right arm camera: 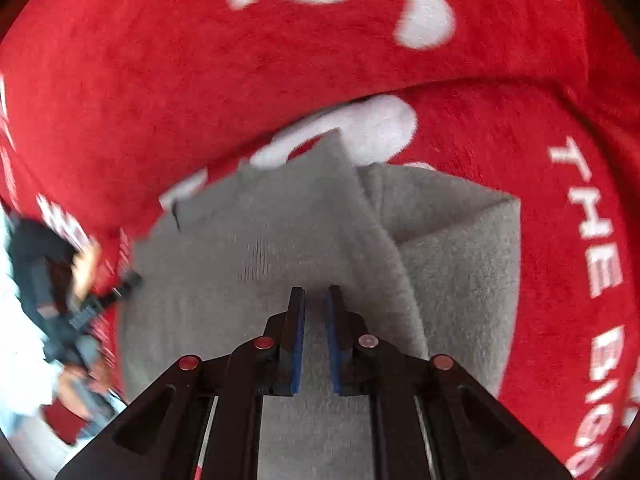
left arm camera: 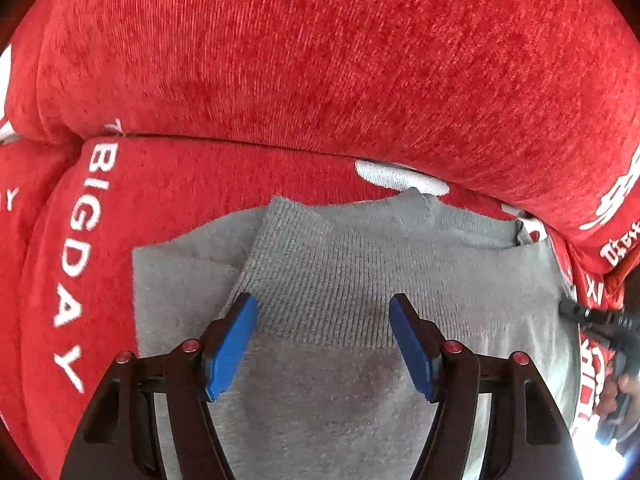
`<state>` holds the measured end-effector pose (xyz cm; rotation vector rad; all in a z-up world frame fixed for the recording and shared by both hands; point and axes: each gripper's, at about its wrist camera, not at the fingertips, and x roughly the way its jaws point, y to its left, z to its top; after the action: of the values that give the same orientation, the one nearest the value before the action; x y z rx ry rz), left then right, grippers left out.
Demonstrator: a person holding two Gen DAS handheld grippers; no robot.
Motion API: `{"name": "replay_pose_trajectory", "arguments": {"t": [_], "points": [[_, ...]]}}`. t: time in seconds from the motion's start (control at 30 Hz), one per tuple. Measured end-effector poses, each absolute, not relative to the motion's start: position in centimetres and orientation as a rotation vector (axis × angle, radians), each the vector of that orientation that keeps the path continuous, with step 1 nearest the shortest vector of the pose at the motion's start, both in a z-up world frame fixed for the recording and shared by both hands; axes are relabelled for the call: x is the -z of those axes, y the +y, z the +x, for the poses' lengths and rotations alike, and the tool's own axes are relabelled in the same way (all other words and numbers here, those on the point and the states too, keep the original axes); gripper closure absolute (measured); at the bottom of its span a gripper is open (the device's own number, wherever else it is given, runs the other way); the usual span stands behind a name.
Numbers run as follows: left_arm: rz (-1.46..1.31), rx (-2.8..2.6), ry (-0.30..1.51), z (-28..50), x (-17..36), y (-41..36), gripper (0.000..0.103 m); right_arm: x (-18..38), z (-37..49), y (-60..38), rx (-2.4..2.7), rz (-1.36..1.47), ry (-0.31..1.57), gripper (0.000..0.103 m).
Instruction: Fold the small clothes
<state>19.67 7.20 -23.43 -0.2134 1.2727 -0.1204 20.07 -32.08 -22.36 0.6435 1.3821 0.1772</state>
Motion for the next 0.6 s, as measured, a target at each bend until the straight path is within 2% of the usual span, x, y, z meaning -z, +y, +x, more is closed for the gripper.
{"name": "replay_pose_trajectory", "arguments": {"t": [0.2, 0.27, 0.33, 0.6], "points": [[-0.179, 0.061, 1.254, 17.5, 19.8, 8.5, 0.033, 20.5, 19.7, -34.9, -0.092, 0.738, 1.353, 0.087], [-0.19, 0.056, 1.257, 16.3, 18.9, 9.3, 0.033, 19.5, 19.2, -35.3, -0.101, 0.749, 1.344, 0.073], [-0.204, 0.047, 1.27, 14.8, 18.2, 10.1, 0.033, 18.5, 18.4, -35.4, -0.114, 0.756, 1.338, 0.065], [-0.326, -0.026, 1.335, 9.4, 18.1, 14.8, 0.033, 17.2, 14.0, -33.8, -0.168, 0.839, 1.379, 0.062]]}}
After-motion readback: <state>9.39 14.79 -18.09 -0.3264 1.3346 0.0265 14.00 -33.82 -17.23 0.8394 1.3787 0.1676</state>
